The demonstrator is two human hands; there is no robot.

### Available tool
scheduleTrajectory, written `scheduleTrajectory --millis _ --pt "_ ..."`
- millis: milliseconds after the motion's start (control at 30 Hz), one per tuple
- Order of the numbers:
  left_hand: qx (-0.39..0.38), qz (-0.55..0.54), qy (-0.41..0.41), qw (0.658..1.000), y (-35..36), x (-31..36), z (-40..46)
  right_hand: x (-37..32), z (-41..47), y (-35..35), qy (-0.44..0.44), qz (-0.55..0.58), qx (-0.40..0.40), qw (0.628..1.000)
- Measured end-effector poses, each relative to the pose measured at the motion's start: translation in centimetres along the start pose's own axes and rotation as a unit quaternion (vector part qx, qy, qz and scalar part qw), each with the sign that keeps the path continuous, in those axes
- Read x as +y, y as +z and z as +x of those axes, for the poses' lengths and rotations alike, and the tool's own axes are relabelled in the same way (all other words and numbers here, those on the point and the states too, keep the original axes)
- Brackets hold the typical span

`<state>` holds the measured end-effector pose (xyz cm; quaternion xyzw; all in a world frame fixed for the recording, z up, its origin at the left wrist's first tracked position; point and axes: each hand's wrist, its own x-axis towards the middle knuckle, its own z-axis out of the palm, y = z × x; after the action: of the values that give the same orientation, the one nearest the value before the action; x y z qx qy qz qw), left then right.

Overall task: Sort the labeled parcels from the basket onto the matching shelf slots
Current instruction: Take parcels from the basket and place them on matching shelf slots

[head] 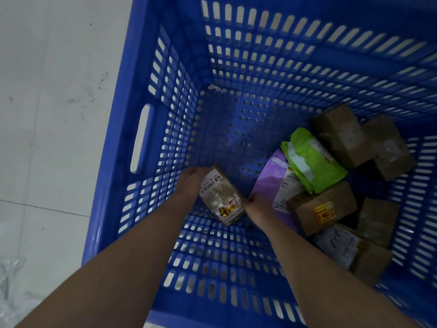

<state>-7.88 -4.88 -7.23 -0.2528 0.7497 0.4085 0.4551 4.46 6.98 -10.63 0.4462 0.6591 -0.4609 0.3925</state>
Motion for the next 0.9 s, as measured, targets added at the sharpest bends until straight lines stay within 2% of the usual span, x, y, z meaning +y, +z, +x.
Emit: scheduleTrajectory --millis 100,167,333,400,667,800,900 --pt "0.036 -0.01 -0.013 0.999 0.2 -0.2 0.4 -0.1 0.2 -0.2 -0.019 0.001 0.003 1.0" --pt "0.05 -0.028 -0.057 0.997 0.2 -1.1 0.8 -0.6 0.3 -0.2 -0.032 0.013 0.002 0.999" --pt "0.014 -0.102 -0.134 0.986 0.6 -5.6 3.9 -1.9 0.2 0.3 -0.05 -0.001 -0.027 0.998" --pt "-0.002 -0.106 -0.147 0.984 0.9 -4.5 2.2 -2.0 -0.1 0.6 -0.041 0.0 -0.038 0.998" --pt "-0.01 -0.095 -0.128 0.987 1.2 -0.9 -2.5 -2.0 -3.7 -0.4 0.013 0.122 -0.053 0.991" --pt "-0.007 -0.105 -0.083 0.991 0.4 1.3 -6.0 -3.2 -7.5 -2.5 0.071 0.254 -0.045 0.964" --pt "-0.04 -0.097 -0.044 0.994 0.0 4.1 -9.3 -5.2 -10.6 -4.9 0.08 0.314 -0.047 0.945"
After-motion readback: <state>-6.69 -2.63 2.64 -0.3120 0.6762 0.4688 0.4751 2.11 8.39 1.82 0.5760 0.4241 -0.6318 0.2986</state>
